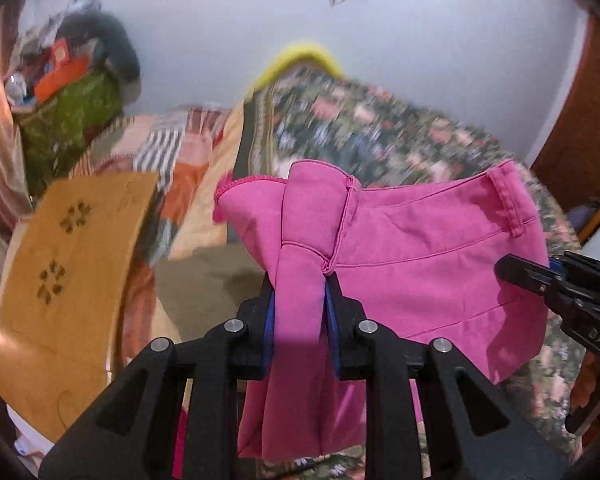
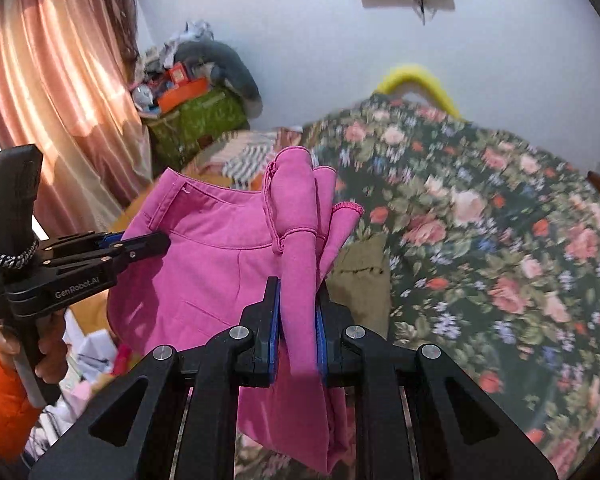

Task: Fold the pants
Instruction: 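Carry the pants with the left gripper and lay them on the bed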

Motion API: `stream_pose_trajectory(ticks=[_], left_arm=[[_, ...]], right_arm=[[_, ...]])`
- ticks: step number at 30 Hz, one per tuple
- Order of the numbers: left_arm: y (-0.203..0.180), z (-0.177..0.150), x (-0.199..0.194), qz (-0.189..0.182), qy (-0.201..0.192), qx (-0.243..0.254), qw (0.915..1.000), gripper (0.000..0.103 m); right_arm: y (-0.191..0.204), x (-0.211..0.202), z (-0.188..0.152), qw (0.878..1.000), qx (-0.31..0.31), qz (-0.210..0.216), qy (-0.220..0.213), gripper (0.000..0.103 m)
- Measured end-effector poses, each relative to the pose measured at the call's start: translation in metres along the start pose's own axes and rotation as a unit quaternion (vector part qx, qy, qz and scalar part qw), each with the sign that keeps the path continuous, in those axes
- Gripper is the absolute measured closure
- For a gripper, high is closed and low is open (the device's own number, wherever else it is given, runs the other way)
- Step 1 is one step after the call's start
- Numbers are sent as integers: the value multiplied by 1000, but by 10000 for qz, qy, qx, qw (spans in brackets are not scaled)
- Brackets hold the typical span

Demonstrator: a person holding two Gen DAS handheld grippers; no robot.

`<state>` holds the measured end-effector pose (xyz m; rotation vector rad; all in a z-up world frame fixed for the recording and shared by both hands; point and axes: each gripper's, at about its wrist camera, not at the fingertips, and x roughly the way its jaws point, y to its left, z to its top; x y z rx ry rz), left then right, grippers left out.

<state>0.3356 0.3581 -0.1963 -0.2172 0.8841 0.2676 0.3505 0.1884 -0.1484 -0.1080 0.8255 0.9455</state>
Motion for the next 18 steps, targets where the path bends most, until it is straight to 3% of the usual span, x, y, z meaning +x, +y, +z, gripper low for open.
stream_pose_trajectory(ticks=[7,10,12,16,18], left_arm=[[16,-12,84,136,678,-233,9973,79],[15,-24,104,393,850,-41,9956,66],[14,-27,104,610,784,160,9949,51],[24,-34,90,647,774,194,9947,50],[29,-35,75,695,745,173,9946,50]], right_arm=[[-12,69,-16,9984,141,-275,481,90],[-13,85,-21,9960,72,-404,791,88],[-14,88,-23,9945,34,-540,893,83],[-20,81,-29,9917,-92,-779,1018,74],[-25,74,-32,9903,-109,-901,1051,62]])
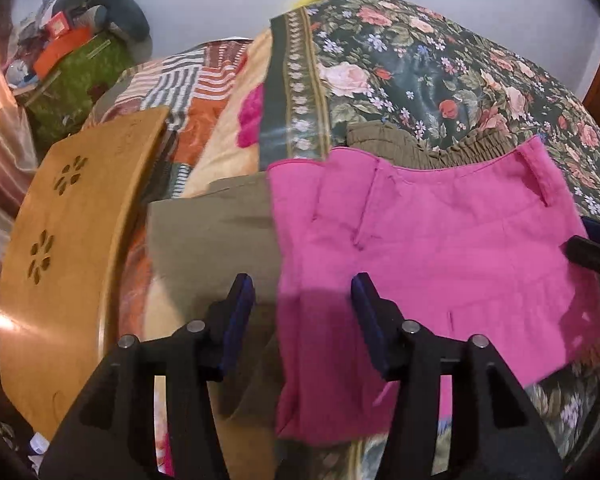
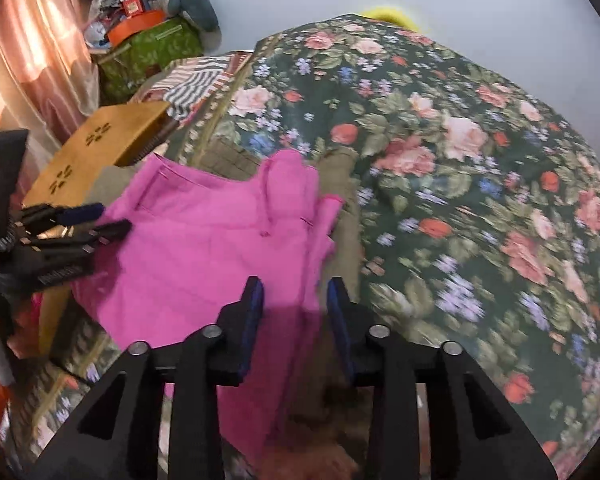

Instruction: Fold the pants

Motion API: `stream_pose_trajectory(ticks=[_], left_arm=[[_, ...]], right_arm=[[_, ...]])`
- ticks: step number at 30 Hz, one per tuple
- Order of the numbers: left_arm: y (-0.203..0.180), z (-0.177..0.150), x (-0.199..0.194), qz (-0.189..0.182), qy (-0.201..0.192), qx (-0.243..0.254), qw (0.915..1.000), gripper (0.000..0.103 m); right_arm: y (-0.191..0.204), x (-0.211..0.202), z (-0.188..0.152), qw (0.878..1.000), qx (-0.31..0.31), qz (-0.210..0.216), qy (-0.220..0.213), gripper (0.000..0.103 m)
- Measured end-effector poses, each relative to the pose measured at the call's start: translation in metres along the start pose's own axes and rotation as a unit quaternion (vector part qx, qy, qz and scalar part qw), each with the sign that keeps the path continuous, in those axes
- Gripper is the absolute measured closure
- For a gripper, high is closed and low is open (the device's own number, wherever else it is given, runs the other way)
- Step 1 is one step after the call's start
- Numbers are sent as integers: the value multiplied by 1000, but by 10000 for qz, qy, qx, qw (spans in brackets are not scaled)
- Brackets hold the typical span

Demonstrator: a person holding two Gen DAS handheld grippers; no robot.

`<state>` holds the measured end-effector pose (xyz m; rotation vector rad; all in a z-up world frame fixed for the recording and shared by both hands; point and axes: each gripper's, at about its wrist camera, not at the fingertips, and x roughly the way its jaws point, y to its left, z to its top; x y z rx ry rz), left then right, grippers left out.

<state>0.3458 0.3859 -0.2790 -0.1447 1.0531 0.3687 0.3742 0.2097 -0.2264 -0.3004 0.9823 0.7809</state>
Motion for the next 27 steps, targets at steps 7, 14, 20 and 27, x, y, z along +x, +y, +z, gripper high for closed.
stream_pose_trajectory(ticks=[7,14,20,27], left_arm=[[13,-4,-75,126,-346,-143,9992,50],[-7,-20,-204,-154,-1329,-63,9910,50],[-33,-53,-319,-398,-2276,93,9729,50],[-47,-114,-423,-634,-3287,147,9422,50]], right_arm=[[-10,-68,-6,9981,321,-292,-426,48],[23,-185,-17,9885,200,-18,-1499,48],[63,-274,-42,9698,-67,6,-2439,48],[104,-356,-86,9428,-316,284,-3307,48]])
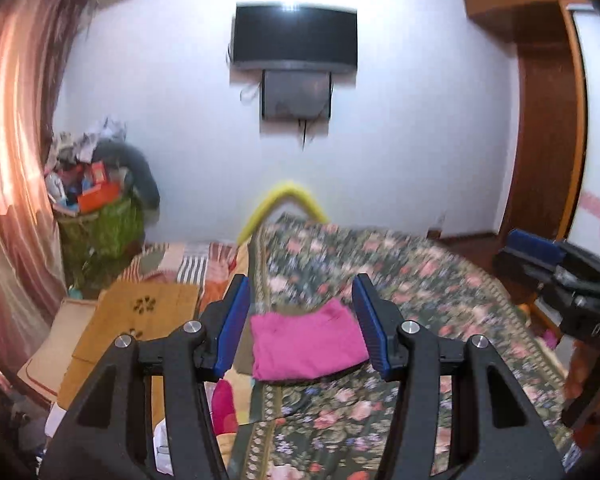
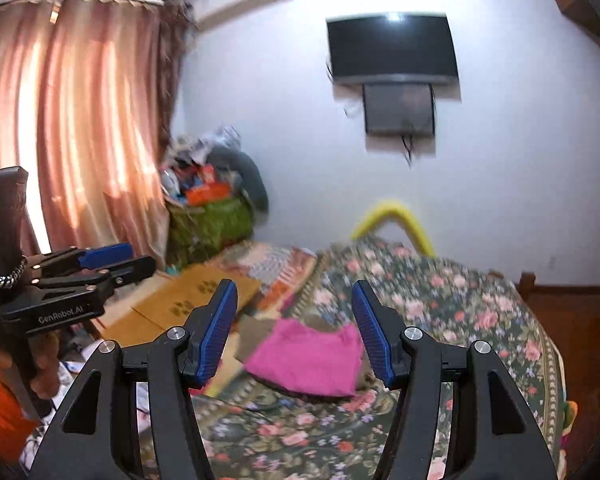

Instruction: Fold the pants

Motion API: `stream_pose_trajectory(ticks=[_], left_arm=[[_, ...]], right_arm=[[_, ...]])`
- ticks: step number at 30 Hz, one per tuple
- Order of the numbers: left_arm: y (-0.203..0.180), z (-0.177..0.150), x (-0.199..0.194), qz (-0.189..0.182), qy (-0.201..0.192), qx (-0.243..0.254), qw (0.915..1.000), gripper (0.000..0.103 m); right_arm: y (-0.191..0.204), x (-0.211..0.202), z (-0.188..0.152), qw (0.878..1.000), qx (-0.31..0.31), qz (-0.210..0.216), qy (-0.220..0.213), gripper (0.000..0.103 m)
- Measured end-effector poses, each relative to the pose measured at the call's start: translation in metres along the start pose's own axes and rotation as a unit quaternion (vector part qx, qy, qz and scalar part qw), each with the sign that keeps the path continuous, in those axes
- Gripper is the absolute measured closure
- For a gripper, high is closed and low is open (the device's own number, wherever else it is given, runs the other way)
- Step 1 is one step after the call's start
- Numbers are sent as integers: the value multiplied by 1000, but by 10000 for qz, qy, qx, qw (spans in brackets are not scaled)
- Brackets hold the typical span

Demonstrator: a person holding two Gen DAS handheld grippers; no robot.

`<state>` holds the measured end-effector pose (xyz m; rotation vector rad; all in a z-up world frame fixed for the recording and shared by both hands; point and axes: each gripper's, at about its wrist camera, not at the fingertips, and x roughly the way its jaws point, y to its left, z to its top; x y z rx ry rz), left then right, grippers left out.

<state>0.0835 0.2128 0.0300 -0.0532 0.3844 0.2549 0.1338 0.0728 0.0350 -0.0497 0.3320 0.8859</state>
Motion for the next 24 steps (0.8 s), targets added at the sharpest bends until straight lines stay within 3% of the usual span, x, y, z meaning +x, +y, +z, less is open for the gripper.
stream_pose_trajectory(ticks=[8,12,14,16,18,23,24], left_arm=[[-15,-16,-99,-13,-784,-55,9969,50],[-12,-27,-118,-61,-816,-223,9964,31],[-10,-32,-127,46,-868,-203,9960,28],[-13,-37,-134,170,-897,-140,9957,19],[-12,-41,-137,196,-918,-109,9955,7],[-12,-50,-145,315,-980,-47,9947,1],[-12,-51,-146,315,-979,-62,9947,1]], right_arm=[[40,-73,-13,9972,-140,223,-697,48],[48,-87,-23,9965,-106,233,-799,48],[51,-92,-26,9963,-60,263,-811,48],[48,-94,-27,9961,-39,254,-846,43],[51,-99,-27,9959,-25,261,-864,25],[54,-104,-29,9958,-129,112,-897,13],[53,-101,-29,9961,-96,106,-875,4]])
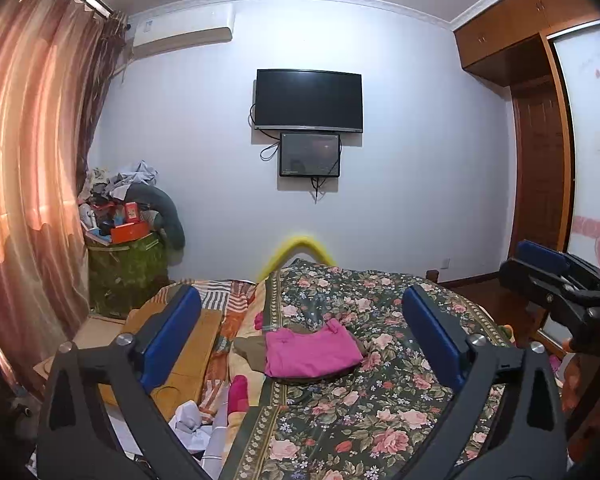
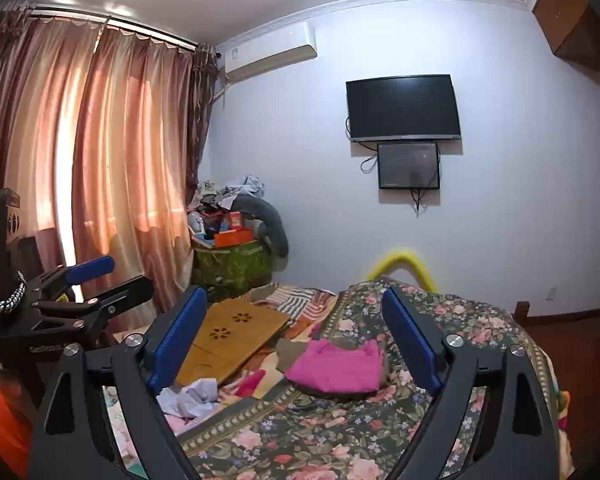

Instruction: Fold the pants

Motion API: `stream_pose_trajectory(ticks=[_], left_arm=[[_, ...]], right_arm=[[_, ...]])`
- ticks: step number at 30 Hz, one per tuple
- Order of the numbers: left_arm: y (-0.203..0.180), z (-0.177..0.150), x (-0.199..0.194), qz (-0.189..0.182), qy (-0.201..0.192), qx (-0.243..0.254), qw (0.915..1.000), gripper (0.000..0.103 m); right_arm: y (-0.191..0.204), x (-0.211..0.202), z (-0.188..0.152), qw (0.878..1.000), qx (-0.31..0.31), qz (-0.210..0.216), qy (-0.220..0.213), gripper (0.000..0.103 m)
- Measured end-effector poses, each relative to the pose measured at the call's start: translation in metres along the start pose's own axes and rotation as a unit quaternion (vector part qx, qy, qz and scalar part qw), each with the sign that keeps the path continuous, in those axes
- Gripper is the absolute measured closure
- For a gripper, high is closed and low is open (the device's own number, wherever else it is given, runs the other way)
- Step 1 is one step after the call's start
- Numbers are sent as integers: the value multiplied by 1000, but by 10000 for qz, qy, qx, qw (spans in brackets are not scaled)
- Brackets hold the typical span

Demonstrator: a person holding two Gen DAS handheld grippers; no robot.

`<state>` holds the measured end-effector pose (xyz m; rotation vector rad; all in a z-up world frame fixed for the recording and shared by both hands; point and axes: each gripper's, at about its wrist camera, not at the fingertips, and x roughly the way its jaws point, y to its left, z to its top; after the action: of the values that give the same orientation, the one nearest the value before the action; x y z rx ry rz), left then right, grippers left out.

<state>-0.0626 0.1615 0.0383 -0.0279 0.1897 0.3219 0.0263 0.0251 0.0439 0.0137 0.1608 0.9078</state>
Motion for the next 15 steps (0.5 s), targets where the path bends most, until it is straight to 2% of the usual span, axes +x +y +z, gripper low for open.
stream_pose_trajectory(ticks=[1,15], left_arm=[[-2,-1,-2,-8,5,-3,10000,1],[-3,-1,-7,-27,-48,-57,10000,0]], right_arm=[[0,1,-1,10000,24,-25,4,0],[5,-8,-10,10000,-33,-50,37,0]])
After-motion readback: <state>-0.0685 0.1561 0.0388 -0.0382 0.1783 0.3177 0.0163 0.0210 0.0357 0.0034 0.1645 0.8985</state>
